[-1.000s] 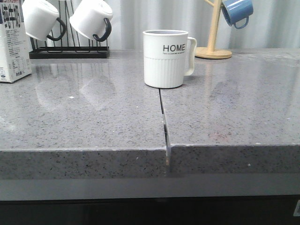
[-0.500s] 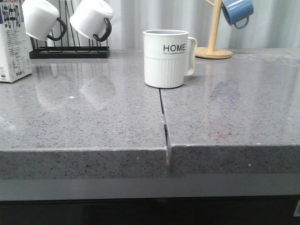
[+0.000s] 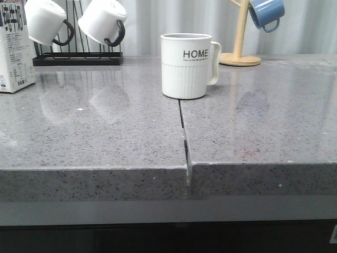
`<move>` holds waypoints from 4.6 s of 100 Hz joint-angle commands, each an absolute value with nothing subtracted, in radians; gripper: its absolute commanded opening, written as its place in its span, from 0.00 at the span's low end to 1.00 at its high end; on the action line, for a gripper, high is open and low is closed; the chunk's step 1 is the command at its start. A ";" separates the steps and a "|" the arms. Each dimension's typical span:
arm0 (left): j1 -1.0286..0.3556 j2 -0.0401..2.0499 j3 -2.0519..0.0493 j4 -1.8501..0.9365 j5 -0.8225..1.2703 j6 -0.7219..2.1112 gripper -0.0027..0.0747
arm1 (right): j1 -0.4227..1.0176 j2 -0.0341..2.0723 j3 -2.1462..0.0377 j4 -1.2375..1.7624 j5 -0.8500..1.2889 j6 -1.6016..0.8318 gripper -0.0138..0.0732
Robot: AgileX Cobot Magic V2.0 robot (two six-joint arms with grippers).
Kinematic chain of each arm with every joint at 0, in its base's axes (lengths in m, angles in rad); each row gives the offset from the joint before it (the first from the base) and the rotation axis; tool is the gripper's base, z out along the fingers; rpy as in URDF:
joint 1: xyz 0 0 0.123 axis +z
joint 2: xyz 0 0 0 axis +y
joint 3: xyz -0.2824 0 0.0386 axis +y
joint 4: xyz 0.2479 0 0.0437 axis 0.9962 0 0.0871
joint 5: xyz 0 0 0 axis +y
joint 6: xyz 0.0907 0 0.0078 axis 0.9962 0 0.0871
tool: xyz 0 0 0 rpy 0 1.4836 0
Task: Place milk next to cup
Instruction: 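Move the left gripper to the milk carton and close around it, then lift the milk carton with the left gripper toward the HOME mug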
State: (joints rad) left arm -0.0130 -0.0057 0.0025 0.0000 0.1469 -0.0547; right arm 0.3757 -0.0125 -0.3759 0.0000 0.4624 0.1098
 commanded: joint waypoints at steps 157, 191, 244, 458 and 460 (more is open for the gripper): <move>-0.042 1.114 -0.623 0.058 -0.367 -0.066 0.86 | 0.374 -0.025 -0.398 -0.005 0.385 0.109 0.08; -0.042 1.292 -0.783 0.081 -0.394 -0.066 0.86 | 0.374 -0.025 -0.398 -0.005 0.385 0.109 0.08; -0.051 1.462 -0.912 0.100 -0.463 -0.094 0.86 | 0.374 -0.025 -0.398 -0.005 0.385 0.109 0.08; -0.612 1.549 -1.017 -0.663 -0.612 0.470 0.18 | 0.374 -0.025 -0.398 -0.005 0.385 0.109 0.08; -0.619 1.555 -1.023 -0.672 -0.612 0.481 0.18 | 0.374 -0.025 -0.398 -0.005 0.385 0.109 0.08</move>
